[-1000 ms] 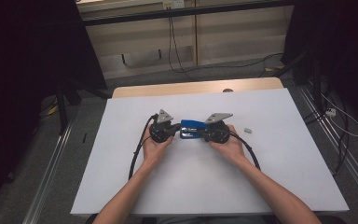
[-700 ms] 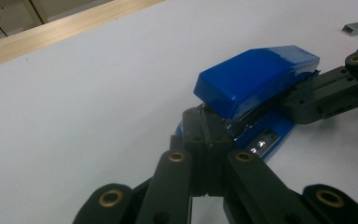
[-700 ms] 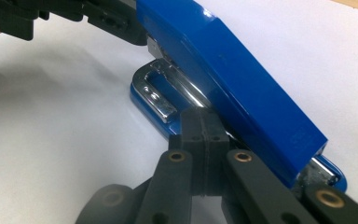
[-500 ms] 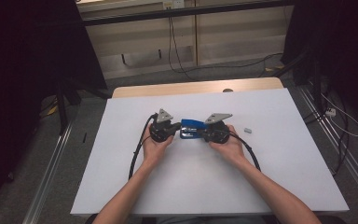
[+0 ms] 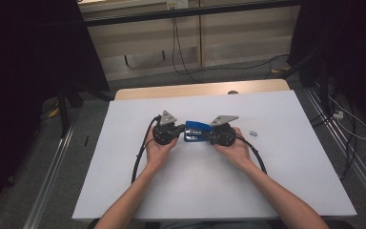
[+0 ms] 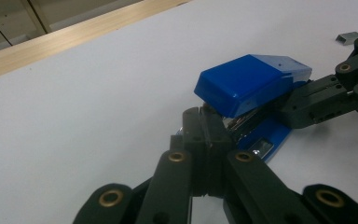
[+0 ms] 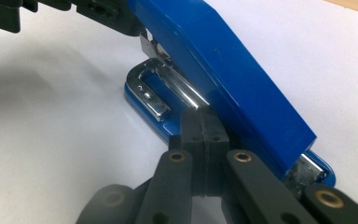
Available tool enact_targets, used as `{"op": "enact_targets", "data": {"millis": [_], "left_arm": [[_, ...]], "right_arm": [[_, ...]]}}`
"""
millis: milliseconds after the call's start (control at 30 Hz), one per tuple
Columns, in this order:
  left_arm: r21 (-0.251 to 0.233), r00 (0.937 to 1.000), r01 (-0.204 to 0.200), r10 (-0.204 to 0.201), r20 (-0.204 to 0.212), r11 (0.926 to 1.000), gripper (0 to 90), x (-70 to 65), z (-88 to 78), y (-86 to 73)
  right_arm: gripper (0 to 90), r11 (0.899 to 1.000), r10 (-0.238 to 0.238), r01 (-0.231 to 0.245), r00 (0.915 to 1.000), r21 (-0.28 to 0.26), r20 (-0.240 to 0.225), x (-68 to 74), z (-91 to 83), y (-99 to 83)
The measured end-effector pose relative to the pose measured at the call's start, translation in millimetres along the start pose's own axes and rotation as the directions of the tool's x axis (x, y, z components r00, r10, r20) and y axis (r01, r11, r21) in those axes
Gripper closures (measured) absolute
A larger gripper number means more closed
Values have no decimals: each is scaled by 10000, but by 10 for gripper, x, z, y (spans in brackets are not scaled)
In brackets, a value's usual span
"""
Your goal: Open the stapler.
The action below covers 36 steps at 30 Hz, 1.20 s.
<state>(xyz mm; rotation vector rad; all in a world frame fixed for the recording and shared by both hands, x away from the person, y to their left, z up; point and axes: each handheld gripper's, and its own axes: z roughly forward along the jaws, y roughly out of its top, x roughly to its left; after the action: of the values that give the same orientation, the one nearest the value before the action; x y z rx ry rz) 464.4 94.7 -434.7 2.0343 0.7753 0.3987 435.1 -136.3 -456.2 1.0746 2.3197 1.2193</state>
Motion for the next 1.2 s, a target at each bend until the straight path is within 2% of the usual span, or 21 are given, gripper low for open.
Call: {"op": "enact_targets", "data": {"millis": [167,267,367,433,700,933,1200], "left_arm": [[-28,10000,5,-5,18,10000,900,1,-4,5],[-41,10000,15,-15,31,10000,900,4,-4,7],[-59,10000,44,-44,32,10000,900,5,-2,8],[-90,10000,59,-59,30,9999,900,5,-3,13],[-175,9999,125,-124,71,9998,900,3,-9,24],[-203,9999,103,-101,92,9997,900,4,-15,37],[-259,9999,58,-54,142,9996,900,1,-27,61]], "right_arm": [[900,9999,-76,74,9999,-90,-125,40,-5,16],[900,9996,-214,210,9995,-198,-224,82,-5,39],[900,9977,-553,541,9981,-414,-286,116,6,75],[900,9973,-581,567,9979,-469,-302,135,18,97],[900,9955,-626,613,9979,-719,-166,204,73,136],[900,9927,-849,859,9963,-849,152,254,100,162],[900,9918,-726,763,9966,-1023,389,283,140,176]]}}
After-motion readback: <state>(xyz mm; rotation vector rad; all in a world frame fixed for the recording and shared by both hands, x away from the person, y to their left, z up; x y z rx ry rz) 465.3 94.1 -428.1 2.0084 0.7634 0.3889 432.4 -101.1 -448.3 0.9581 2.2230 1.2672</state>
